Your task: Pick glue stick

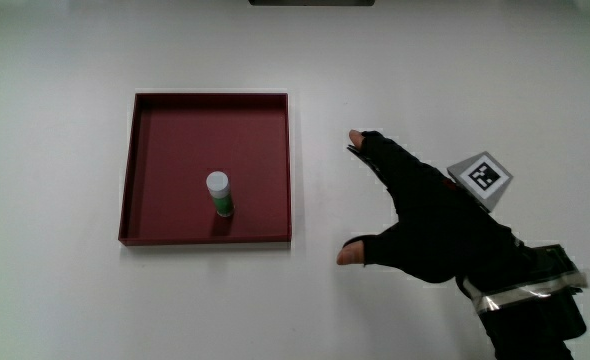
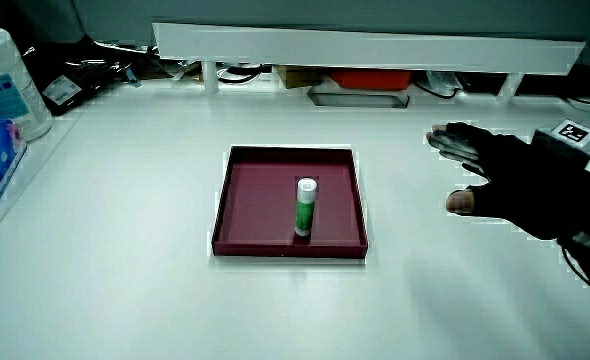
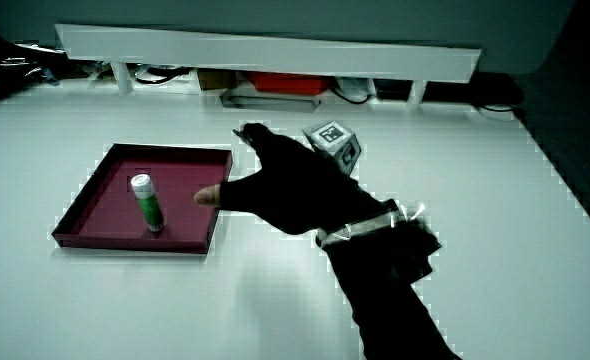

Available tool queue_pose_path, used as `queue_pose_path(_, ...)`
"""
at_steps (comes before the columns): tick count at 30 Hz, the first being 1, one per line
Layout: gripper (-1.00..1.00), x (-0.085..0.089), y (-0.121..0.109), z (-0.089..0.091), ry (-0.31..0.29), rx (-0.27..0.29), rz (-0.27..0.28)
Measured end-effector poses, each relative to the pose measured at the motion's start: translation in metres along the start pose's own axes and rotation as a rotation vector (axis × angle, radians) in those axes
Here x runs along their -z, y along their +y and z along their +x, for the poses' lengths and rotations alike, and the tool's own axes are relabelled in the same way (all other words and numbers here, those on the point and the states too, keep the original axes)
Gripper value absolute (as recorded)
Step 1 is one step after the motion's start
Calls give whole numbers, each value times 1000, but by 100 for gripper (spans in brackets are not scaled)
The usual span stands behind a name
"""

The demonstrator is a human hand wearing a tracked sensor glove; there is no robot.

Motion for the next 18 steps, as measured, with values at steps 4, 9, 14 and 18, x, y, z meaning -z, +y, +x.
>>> queue_pose_path(4, 0, 8, 12, 2, 27, 37, -20)
queue_pose_path(9, 0, 20, 27, 2, 46, 55, -36)
queue_pose_path(14, 0, 33, 45, 7, 68, 44, -49)
queue_pose_path(18, 0, 46, 60, 8, 131, 26, -76)
